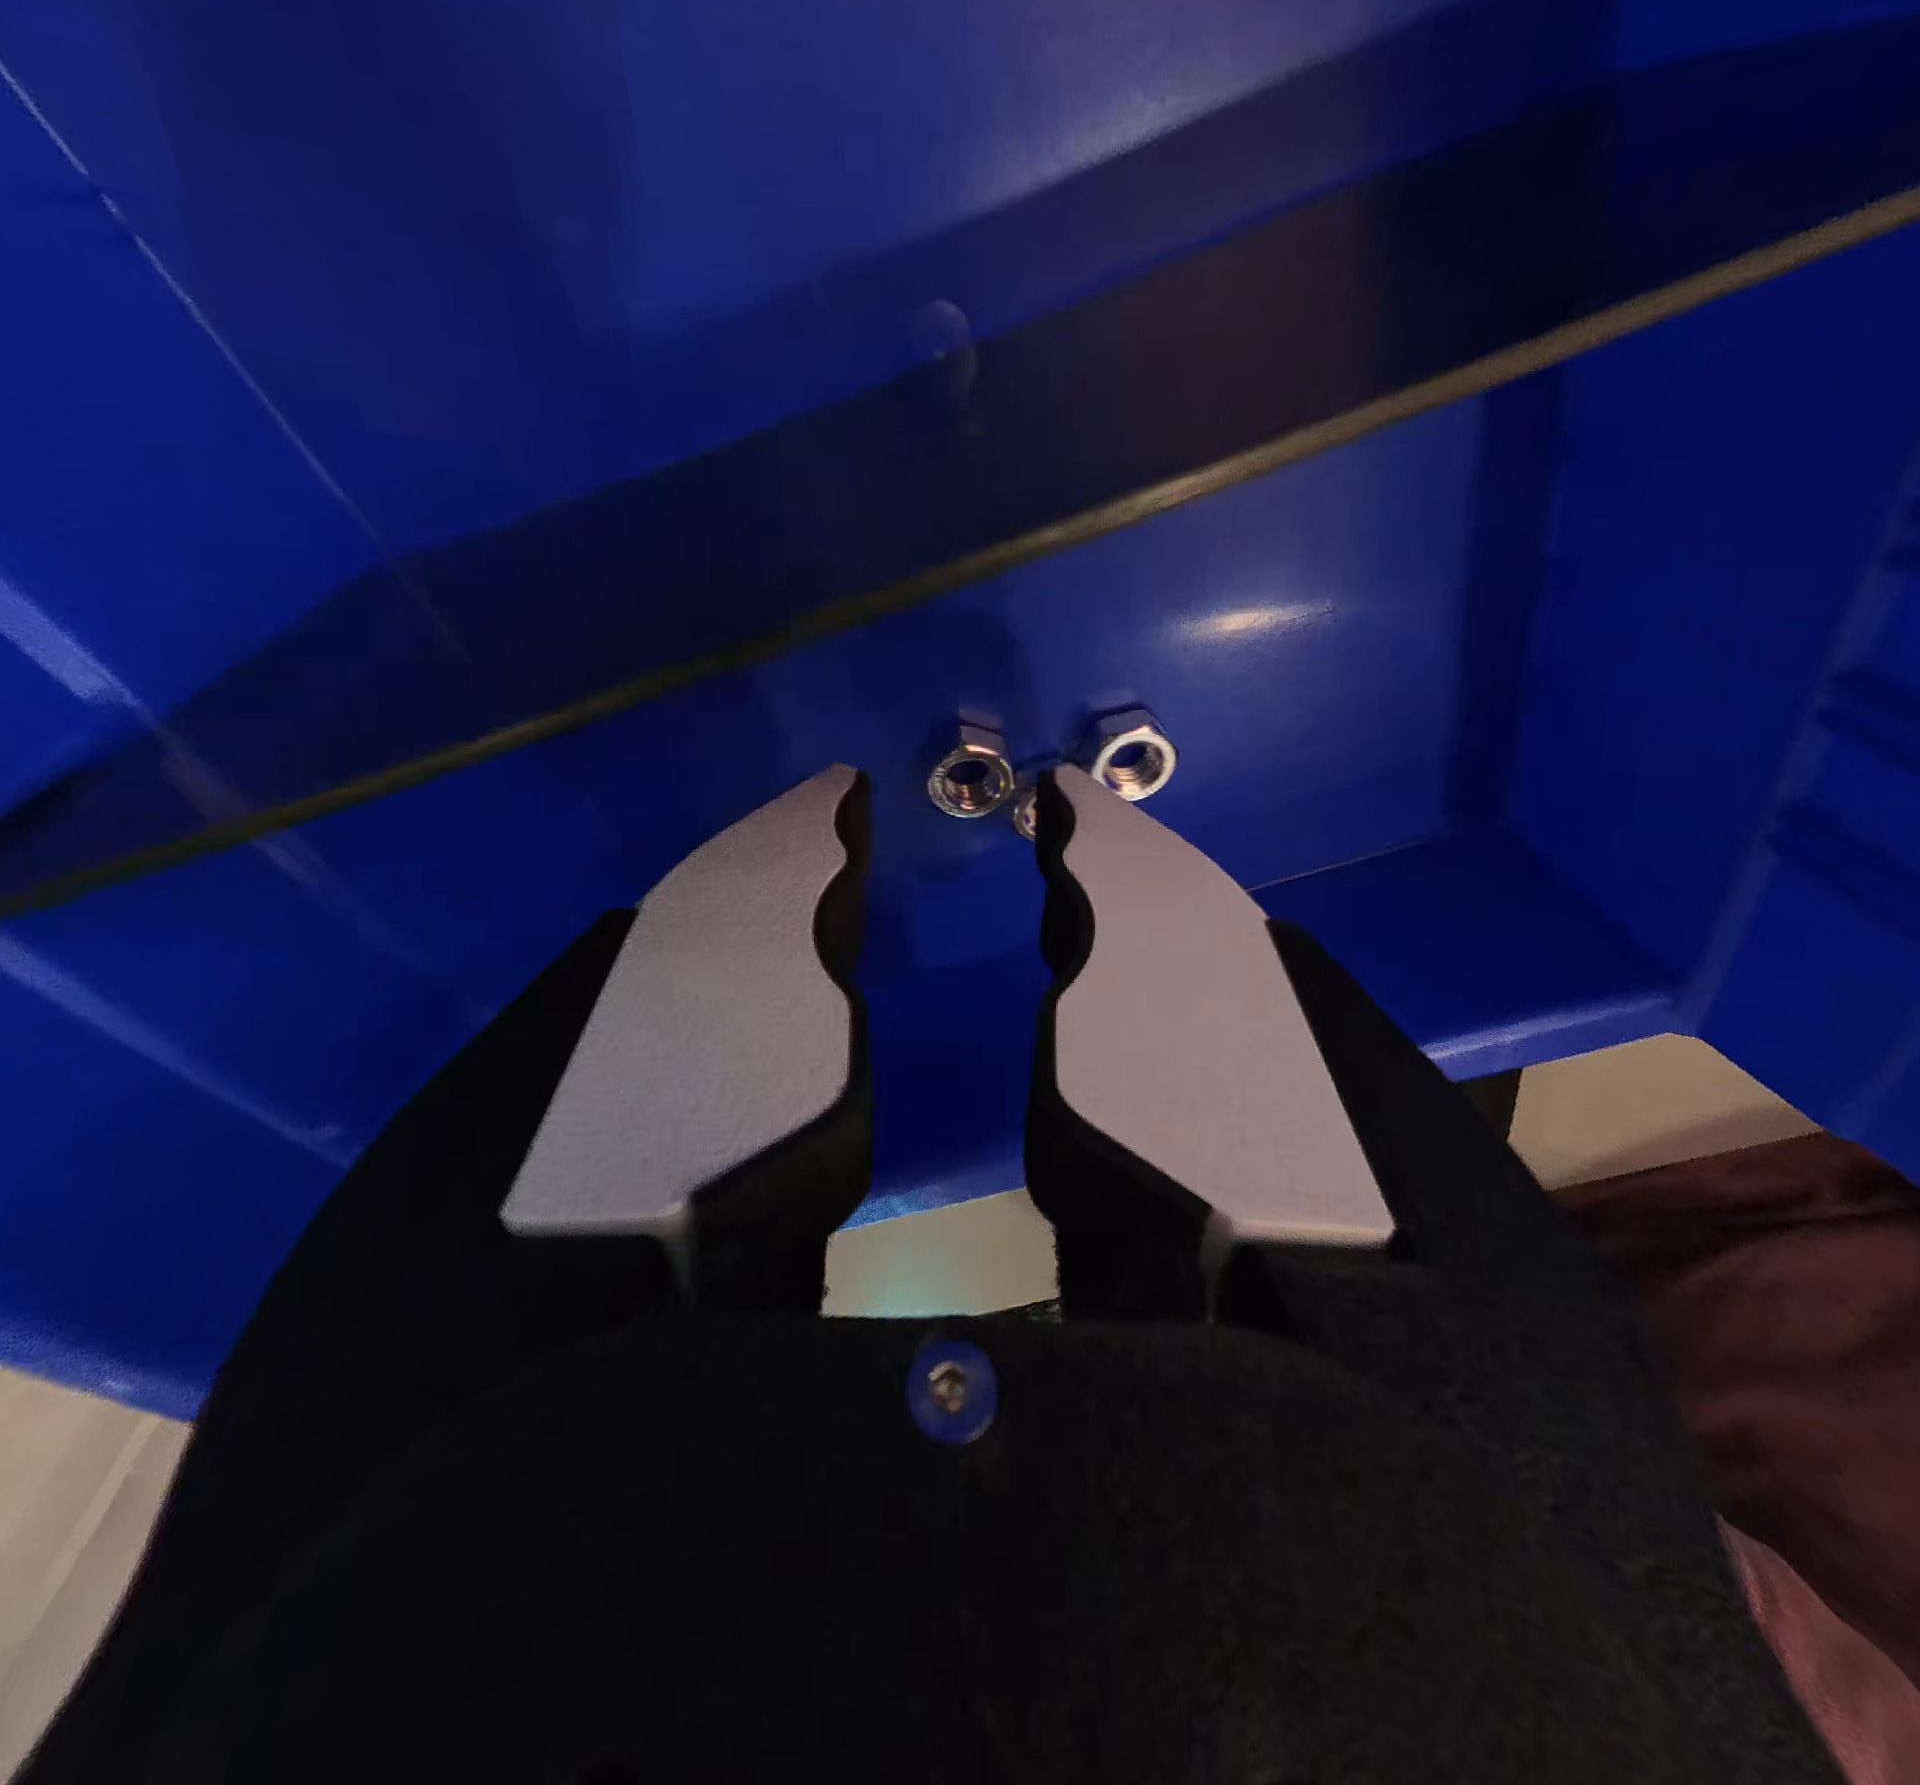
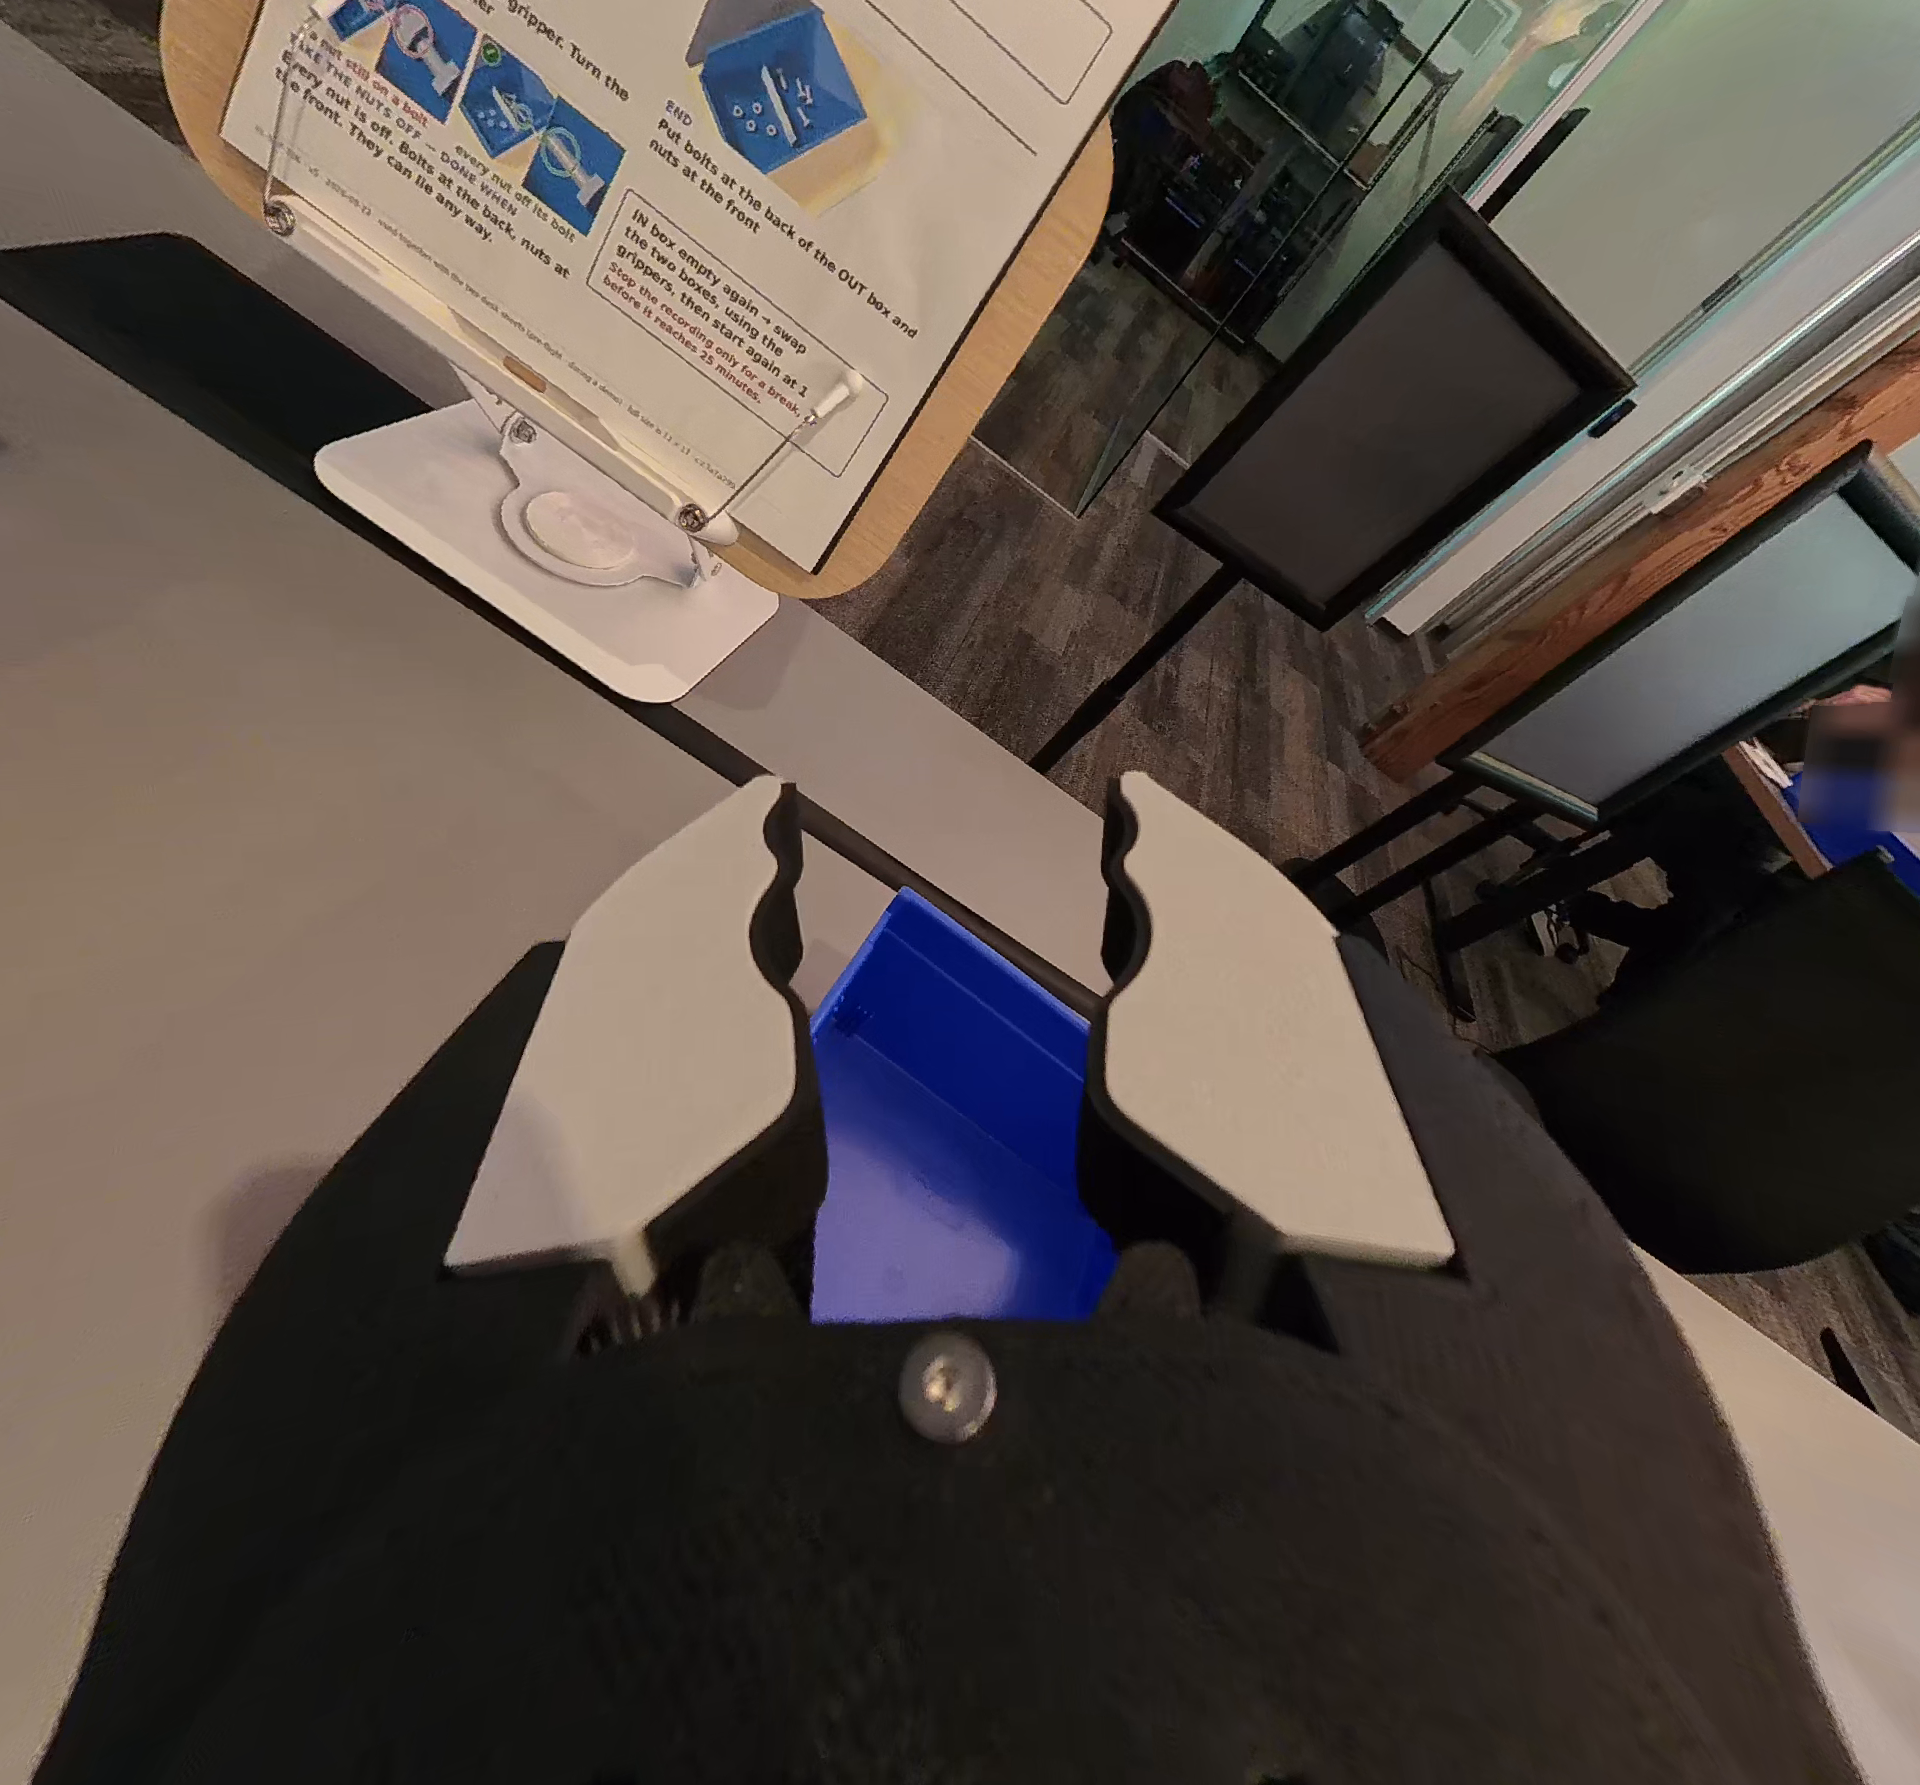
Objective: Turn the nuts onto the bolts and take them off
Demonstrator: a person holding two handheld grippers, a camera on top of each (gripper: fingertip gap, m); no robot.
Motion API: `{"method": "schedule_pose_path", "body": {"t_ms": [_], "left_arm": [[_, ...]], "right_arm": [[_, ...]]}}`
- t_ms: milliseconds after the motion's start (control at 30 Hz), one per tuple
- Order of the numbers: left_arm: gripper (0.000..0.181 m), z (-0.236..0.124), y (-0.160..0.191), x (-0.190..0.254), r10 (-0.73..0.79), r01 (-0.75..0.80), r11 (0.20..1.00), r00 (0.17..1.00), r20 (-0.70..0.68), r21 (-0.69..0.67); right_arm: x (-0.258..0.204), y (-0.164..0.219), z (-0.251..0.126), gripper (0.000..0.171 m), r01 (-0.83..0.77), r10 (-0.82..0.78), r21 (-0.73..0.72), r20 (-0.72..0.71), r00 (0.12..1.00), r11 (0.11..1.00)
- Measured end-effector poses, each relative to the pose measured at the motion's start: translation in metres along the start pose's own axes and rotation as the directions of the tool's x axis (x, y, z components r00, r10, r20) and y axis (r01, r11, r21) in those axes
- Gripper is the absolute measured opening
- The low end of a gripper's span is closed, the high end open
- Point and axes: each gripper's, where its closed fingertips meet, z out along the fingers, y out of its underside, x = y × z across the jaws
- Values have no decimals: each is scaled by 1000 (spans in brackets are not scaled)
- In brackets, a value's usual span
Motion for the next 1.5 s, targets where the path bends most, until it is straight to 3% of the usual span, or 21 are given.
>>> {"method": "schedule_pose_path", "body": {"t_ms": [467,667,1100,1200,1367,1500], "left_arm": [[28,11,0,1,43,-44,999,998,-51,-17],[18,13,1,-1,63,-64,998,998,-25,-26],[18,9,-1,1,100,-100,995,995,-6,-25],[17,-10,0,2,109,-109,993,994,6,47],[17,-76,-6,42,203,-188,928,979,-14,322],[17,-133,-27,150,530,-474,671,845,78,570]], "right_arm": [[-5,4,3,56,36,-36,-28,14,999,999],[-7,5,4,56,42,-41,-34,20,999,999],[-12,9,7,56,67,-65,-63,31,997,996],[-11,9,7,56,65,-63,-62,31,998,996],[-12,10,7,56,67,-65,-70,34,997,995],[-14,9,7,56,70,-68,-70,36,997,995]]}}
